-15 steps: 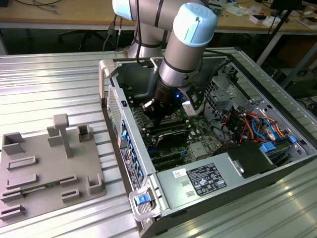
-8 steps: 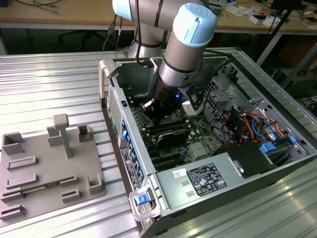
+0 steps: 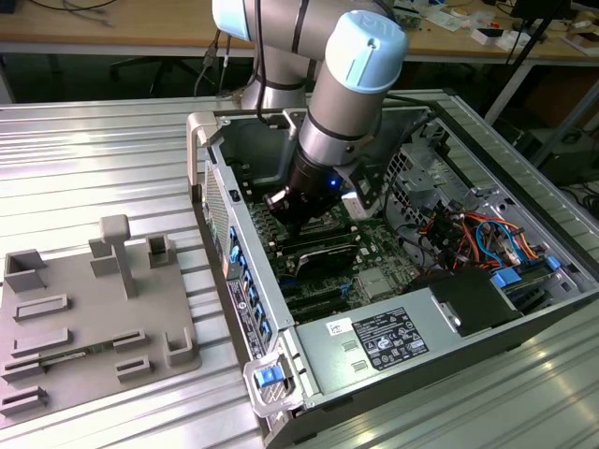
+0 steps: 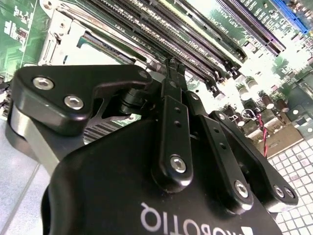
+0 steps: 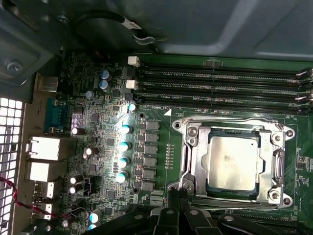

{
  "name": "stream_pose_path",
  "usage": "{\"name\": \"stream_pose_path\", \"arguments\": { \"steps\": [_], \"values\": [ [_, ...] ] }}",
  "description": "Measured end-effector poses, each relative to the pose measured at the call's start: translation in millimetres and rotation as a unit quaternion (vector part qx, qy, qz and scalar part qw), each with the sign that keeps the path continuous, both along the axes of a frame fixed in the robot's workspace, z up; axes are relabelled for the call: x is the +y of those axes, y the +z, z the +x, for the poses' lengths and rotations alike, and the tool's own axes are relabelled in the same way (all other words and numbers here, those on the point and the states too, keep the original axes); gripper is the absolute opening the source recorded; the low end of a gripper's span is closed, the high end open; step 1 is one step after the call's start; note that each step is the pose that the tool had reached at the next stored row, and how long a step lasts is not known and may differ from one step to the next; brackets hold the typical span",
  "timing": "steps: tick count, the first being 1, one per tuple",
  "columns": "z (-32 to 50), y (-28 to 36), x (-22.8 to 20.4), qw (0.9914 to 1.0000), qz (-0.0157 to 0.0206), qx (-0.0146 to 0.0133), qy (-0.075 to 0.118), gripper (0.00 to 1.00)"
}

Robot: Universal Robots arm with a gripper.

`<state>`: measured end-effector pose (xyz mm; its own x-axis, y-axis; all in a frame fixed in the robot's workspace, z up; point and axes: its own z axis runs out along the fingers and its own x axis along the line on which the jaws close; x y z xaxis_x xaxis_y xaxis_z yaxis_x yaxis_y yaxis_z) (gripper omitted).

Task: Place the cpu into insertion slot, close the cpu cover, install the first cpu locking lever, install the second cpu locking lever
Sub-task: 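Install the second cpu locking lever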

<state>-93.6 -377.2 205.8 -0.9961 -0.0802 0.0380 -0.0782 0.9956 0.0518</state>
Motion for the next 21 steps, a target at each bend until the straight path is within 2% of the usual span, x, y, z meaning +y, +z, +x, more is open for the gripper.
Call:
{"name": "stream_pose_path", "arguments": {
  "steps": [6,8,16,21],
  "values": [
    [0.1,-1.5,2.9,1.00000,0.0008,0.0000,0.000,0.11],
    [0.0,-3.5,4.7,1.00000,0.0029,-0.0001,0.000,0.11],
    [-0.1,-4.6,5.9,1.00000,0.0017,0.0000,0.000,0.11],
    [0.0,-4.8,4.9,1.00000,-0.0011,-0.0002,0.000,0.11]
  ]
}}
